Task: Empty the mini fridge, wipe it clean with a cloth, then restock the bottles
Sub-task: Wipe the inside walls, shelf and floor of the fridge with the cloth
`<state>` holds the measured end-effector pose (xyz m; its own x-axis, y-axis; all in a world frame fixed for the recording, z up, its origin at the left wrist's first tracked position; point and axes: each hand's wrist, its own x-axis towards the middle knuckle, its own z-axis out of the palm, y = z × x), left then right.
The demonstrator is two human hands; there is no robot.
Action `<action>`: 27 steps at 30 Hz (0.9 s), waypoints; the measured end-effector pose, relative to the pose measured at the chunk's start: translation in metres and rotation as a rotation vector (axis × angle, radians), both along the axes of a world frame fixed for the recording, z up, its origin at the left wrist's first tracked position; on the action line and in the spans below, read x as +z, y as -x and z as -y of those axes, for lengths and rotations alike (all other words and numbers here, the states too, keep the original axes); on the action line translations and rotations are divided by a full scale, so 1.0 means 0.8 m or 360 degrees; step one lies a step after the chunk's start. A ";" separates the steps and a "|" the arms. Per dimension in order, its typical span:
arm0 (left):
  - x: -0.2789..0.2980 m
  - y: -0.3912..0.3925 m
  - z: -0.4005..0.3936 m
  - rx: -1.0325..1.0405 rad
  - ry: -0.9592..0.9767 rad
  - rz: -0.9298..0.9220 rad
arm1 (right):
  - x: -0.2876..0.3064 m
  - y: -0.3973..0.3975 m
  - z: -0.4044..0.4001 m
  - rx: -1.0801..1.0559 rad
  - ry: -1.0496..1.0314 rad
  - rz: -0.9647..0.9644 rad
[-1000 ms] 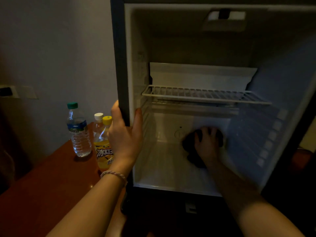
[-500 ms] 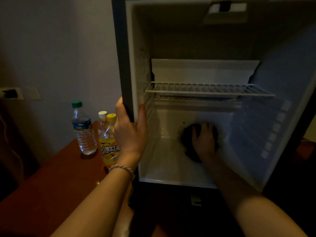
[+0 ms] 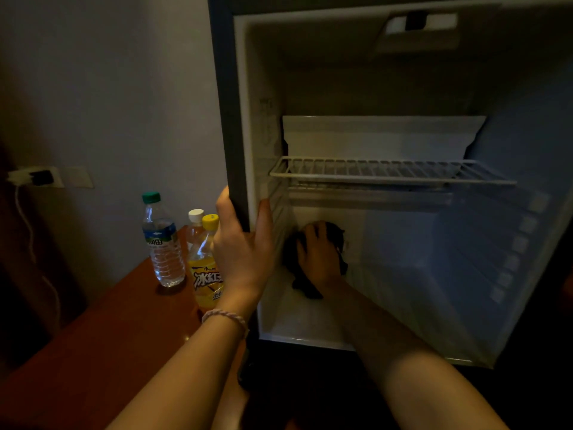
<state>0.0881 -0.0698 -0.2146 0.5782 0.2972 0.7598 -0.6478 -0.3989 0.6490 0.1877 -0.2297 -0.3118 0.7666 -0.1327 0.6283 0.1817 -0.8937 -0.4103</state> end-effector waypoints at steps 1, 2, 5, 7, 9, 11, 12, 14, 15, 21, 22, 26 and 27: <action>0.001 0.001 0.000 -0.0007 -0.0005 -0.0001 | 0.003 0.003 0.007 -0.0093 -0.0095 0.0035; 0.001 0.002 0.001 -0.0011 -0.0008 0.0005 | 0.007 0.008 0.015 -0.0180 -0.0187 0.0094; 0.001 0.001 0.000 -0.0014 -0.0007 0.0010 | 0.025 0.026 0.045 -0.0347 -0.0348 0.0296; 0.000 0.000 0.001 -0.0021 0.0002 -0.0003 | 0.037 0.035 0.077 -0.0471 -0.0361 0.0411; -0.001 -0.001 0.000 -0.0025 0.0004 0.0001 | 0.043 0.044 0.116 -0.0602 -0.0303 0.0524; -0.001 -0.002 0.000 -0.0026 0.0006 0.0005 | 0.041 0.055 0.157 -0.0779 -0.0201 0.0583; -0.001 -0.002 0.000 -0.0023 0.0006 0.0006 | 0.037 0.061 0.173 -0.0834 -0.0173 0.0591; -0.001 -0.001 0.001 -0.0012 0.0003 -0.0001 | 0.022 0.070 0.191 -0.0849 -0.0110 0.0499; -0.001 -0.001 0.001 -0.0014 0.0005 -0.0006 | 0.010 0.071 0.193 -0.0843 -0.0096 0.0416; -0.001 -0.002 0.000 -0.0033 0.0036 -0.0012 | -0.002 0.073 0.180 -0.0860 -0.0421 0.0074; -0.001 -0.001 0.000 -0.0037 0.0038 -0.0021 | 0.003 0.074 0.180 -0.0851 -0.0443 0.0030; -0.002 0.000 0.000 -0.0064 0.0025 -0.0025 | 0.008 0.082 0.170 -0.0673 -0.0223 -0.0087; -0.002 -0.001 -0.001 -0.0070 0.0025 -0.0033 | 0.005 0.085 0.164 -0.0604 -0.0133 -0.0120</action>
